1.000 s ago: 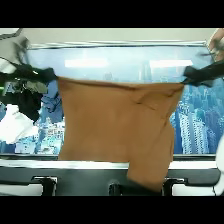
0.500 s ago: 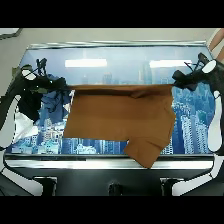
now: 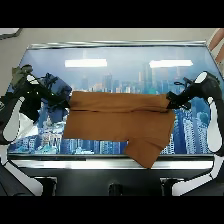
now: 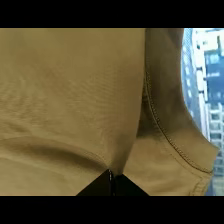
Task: Fold the shirts.
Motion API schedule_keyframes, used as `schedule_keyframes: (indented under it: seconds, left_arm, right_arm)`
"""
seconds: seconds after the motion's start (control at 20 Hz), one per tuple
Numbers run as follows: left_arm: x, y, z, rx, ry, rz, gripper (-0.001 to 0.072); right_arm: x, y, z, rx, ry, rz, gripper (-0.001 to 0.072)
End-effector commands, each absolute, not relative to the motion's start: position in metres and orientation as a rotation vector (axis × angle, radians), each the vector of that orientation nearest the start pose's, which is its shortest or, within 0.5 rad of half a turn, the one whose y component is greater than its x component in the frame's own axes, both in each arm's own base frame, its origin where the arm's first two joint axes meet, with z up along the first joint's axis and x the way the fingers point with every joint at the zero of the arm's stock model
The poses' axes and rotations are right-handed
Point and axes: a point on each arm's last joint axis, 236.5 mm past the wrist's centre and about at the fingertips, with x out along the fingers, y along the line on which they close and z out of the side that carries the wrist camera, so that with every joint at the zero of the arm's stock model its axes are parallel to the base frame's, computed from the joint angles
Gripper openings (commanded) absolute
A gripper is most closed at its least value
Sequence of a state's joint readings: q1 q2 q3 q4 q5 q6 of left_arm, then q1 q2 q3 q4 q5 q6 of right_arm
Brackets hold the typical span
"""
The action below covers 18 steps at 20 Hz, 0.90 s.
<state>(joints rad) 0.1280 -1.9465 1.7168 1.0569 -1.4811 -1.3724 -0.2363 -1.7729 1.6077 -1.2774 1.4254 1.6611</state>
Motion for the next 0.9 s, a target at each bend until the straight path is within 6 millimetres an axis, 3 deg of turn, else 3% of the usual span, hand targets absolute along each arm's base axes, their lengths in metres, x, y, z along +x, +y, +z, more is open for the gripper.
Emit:
schedule_keyframes:
  seconds: [0.0,0.05,0.1,0.15,0.2,0.25,0.4,0.5,0.7,0.85]
  left_arm:
    - [0.437,-0.06,-0.08,-0.432,1.666,-0.429,0.0027]
    - [0.437,-0.06,-0.08,-0.438,1.667,-0.424,0.0059]
    - [0.437,-0.061,-0.077,-0.442,1.667,-0.428,0.0263]
    - [0.436,-0.061,-0.071,-0.449,1.669,-0.428,0.0437]
    - [0.434,-0.061,-0.06,-0.455,1.666,-0.45,0.0437]
    - [0.432,-0.06,-0.047,-0.451,1.652,-0.469,0.0437]
    - [0.425,-0.045,-0.008,-0.412,1.584,-0.462,0.0456]
    - [0.404,-0.035,-0.003,-0.413,1.599,-0.426,0.0457]
    - [0.331,-0.031,-0.051,-0.455,1.677,-0.359,0.0457]
    - [0.296,-0.033,-0.087,-0.498,1.676,-0.299,0.0457]
  right_arm:
    - [0.428,-0.032,-0.057,0.526,1.573,-0.061,0.0036]
    - [0.429,-0.031,-0.056,0.532,1.57,-0.063,0.0037]
    - [0.431,-0.032,-0.055,0.534,1.562,-0.068,0.0099]
    - [0.432,-0.033,-0.05,0.53,1.558,-0.063,0.031]
    - [0.426,-0.032,-0.04,0.501,1.575,-0.037,0.049]
    - [0.42,-0.038,-0.029,0.437,1.583,-0.012,0.0522]
    - [0.398,-0.066,-0.003,0.477,1.587,-0.094,0.0495]
    - [0.376,-0.08,0.001,0.528,1.616,-0.133,0.0494]
    - [0.322,-0.071,-0.02,0.54,1.703,-0.144,0.0494]
    - [0.301,-0.061,-0.033,0.547,1.713,-0.131,0.0494]
